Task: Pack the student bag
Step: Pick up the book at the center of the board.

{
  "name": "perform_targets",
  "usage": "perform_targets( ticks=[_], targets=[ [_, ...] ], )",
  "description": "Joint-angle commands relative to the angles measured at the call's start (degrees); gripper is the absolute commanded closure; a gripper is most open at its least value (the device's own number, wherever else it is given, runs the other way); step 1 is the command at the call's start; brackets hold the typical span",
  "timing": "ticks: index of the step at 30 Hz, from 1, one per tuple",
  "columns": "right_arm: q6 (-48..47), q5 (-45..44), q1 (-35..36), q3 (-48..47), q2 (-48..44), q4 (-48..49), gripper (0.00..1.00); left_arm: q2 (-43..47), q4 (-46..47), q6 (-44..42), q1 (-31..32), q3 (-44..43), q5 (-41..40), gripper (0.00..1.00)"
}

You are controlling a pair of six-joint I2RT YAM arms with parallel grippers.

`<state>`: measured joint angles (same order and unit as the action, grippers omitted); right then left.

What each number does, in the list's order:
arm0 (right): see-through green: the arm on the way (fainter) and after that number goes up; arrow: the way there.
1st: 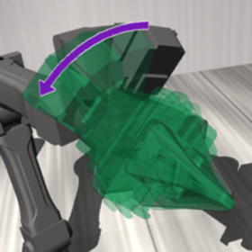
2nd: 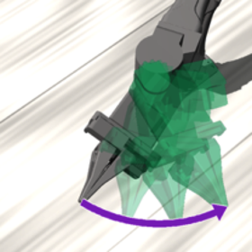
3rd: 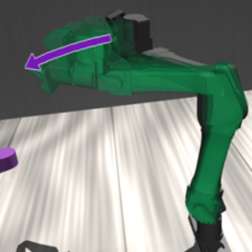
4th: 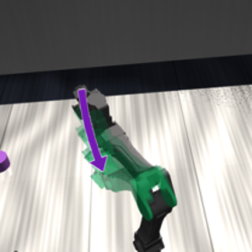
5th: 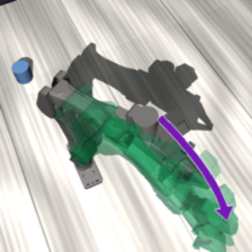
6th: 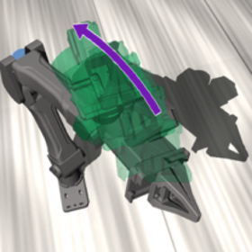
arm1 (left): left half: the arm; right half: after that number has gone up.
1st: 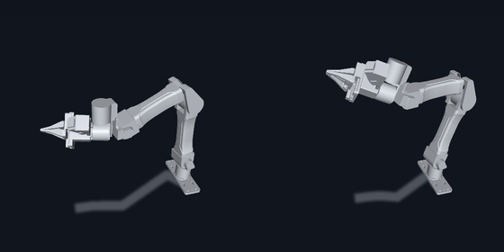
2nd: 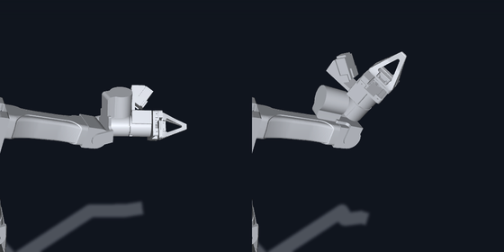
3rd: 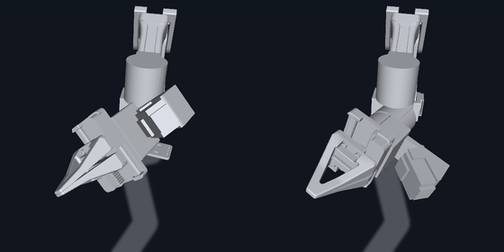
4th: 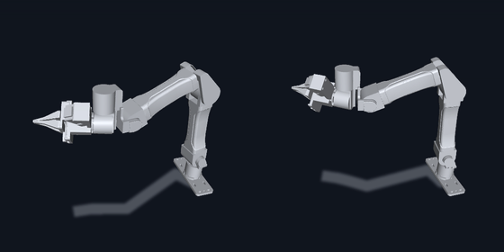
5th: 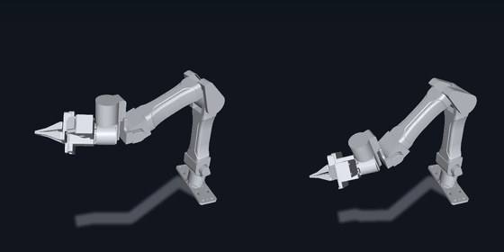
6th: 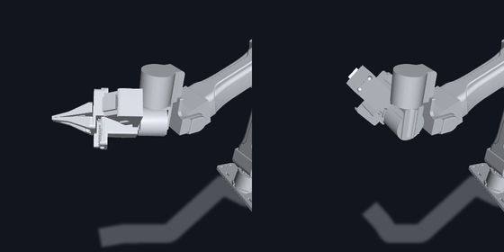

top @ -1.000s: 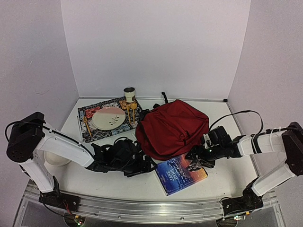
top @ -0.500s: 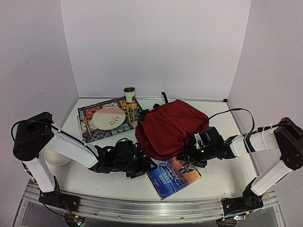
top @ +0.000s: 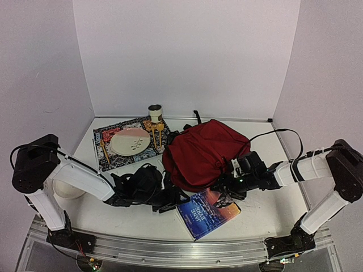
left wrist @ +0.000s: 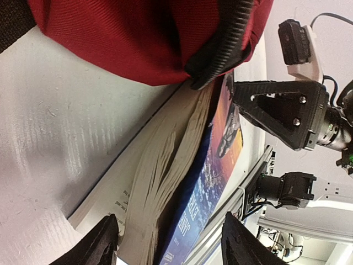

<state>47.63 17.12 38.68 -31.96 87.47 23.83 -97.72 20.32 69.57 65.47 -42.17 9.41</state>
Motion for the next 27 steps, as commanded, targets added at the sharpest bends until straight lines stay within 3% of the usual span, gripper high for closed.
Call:
perform_targets(
  ticks=[1,13,27],
  targets=[
    [-0.22,1.17,0.79,-2.22,0.86,-0.56,0.15,3.09,5.21,1.29,0.18,-0.13,1.79,0.37],
    [-0.78,0.46,0.79,-2.16,0.68,-1.28,0.14,6.14,5.32,1.44,0.15,2.15,0.18,0.4],
    [-1.14,0.39,0.79,-2.23,0.84,-1.51,0.15,3.41,6.13,-2.13,0.27,-0.76,3.76,0.41]
  ],
)
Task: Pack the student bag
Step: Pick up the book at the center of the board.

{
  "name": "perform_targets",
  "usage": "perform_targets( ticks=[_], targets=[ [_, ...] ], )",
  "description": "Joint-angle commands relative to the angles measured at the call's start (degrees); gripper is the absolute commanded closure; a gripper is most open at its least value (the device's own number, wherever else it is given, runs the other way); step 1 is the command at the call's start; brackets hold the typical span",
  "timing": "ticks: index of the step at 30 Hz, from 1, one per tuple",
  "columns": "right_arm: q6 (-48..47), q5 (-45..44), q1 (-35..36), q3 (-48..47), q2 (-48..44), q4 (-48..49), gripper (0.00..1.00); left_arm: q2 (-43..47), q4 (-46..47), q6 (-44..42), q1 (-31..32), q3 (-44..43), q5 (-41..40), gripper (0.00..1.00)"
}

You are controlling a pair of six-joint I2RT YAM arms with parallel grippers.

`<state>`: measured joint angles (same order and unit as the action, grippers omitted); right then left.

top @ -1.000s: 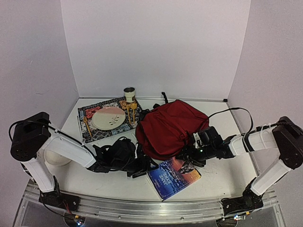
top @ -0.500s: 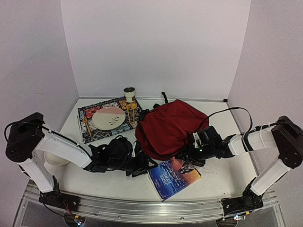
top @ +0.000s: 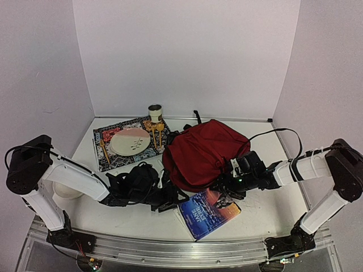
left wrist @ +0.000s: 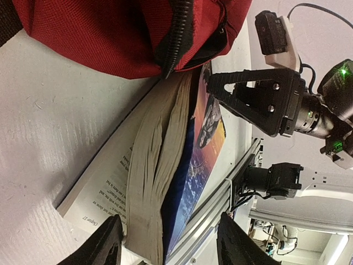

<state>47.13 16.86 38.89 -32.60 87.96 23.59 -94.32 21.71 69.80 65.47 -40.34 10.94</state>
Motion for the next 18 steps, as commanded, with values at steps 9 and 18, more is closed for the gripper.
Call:
perform_targets(
  ticks=[9,18],
  targets=[
    [-1.03,0.59,0.57,-2.02,-0.05,-1.66,0.14,-3.93,4.62,-2.45,0.25,-2.66,1.35,0.46],
    [-1.79,0.12,0.57,-2.01,-0.78,-2.49,0.14,-1.79,4.6,-3.75,0.13,-2.56,0.61,0.86]
  ],
)
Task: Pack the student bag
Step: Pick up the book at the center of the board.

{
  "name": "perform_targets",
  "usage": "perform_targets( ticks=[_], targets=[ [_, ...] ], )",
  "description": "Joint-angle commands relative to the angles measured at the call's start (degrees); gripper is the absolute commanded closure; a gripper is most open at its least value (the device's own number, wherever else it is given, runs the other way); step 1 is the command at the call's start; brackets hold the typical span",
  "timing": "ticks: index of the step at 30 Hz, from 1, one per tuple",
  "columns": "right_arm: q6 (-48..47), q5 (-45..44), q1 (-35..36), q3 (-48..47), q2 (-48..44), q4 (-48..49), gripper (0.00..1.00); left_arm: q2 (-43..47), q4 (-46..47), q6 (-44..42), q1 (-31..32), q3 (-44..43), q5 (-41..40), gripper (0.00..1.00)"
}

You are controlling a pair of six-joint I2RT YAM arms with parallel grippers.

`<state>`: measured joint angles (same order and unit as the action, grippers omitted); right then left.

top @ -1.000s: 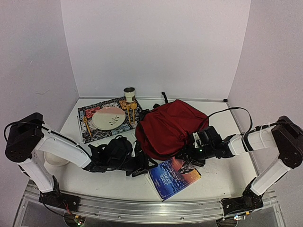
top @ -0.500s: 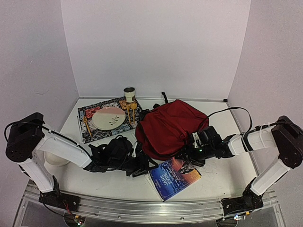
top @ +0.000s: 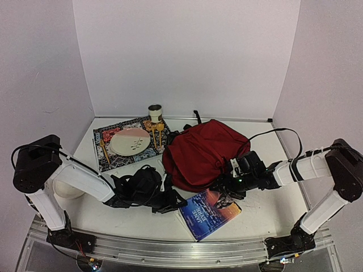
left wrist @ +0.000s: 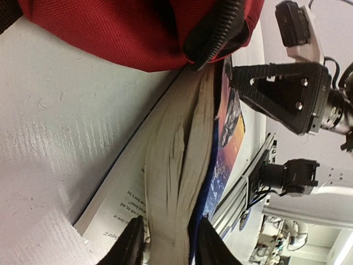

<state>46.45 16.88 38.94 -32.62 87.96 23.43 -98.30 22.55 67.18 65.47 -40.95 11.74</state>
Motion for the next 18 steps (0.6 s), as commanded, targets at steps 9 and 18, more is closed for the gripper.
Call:
perform_targets(
  ticks=[9,18],
  targets=[
    [-4.58,-2.09,0.53,0.13,-6.76,-3.08,0.09,8.02,3.64,-2.57,-0.39,0.03,-0.51,1.0],
    [-10.36,-5.35,0.53,2.89,-18.57,-3.48,0.02,16.32,3.66,-6.28,-1.34,0.33,0.64,1.0]
  ],
)
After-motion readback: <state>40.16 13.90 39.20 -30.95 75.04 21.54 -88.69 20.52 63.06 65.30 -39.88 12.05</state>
